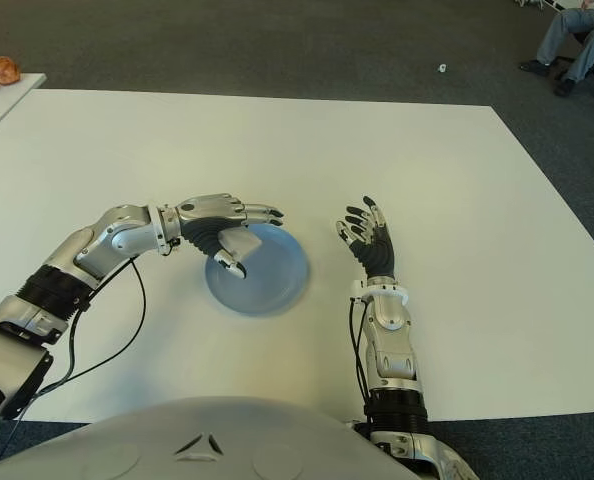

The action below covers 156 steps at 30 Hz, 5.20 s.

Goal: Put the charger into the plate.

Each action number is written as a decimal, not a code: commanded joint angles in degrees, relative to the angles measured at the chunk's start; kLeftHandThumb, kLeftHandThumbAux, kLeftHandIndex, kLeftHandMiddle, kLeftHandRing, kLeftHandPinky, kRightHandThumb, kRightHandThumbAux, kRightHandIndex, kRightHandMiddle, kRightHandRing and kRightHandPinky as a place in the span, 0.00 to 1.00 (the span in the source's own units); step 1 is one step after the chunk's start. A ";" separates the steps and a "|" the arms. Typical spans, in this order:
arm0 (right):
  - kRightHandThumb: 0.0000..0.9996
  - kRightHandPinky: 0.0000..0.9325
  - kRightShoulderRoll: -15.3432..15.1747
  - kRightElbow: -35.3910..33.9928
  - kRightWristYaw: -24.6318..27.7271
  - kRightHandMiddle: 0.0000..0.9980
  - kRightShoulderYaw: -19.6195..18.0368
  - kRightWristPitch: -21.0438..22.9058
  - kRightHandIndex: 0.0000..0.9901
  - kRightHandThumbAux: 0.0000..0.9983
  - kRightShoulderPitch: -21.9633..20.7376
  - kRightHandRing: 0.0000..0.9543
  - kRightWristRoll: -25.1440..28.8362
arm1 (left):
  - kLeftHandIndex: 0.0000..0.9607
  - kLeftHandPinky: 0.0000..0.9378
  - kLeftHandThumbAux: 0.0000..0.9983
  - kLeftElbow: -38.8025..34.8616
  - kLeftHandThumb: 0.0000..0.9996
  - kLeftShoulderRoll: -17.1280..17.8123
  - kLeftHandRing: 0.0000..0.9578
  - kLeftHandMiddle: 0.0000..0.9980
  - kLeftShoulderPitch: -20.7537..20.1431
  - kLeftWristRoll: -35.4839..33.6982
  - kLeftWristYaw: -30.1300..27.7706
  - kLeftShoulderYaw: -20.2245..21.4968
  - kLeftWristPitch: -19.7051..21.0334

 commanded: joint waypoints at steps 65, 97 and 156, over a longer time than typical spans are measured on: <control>0.00 0.19 2.31 1.72 -1.39 0.27 1.01 -1.27 0.06 0.76 -0.38 0.26 -0.85 | 0.00 0.00 0.18 -8.61 0.15 9.50 0.00 0.00 -13.56 39.54 23.12 -9.68 -7.13; 0.00 0.18 2.05 4.84 -1.13 0.25 -0.24 -2.84 0.06 0.74 -1.12 0.24 -0.56 | 0.05 0.03 0.42 29.32 0.23 -4.54 0.01 0.03 -18.12 -5.73 8.32 5.97 2.99; 0.00 0.16 0.79 10.18 0.35 0.17 -3.75 -4.37 0.05 0.64 -2.43 0.17 1.33 | 0.03 0.06 0.62 12.53 0.00 -25.07 0.03 0.05 22.55 -40.36 10.70 34.74 22.87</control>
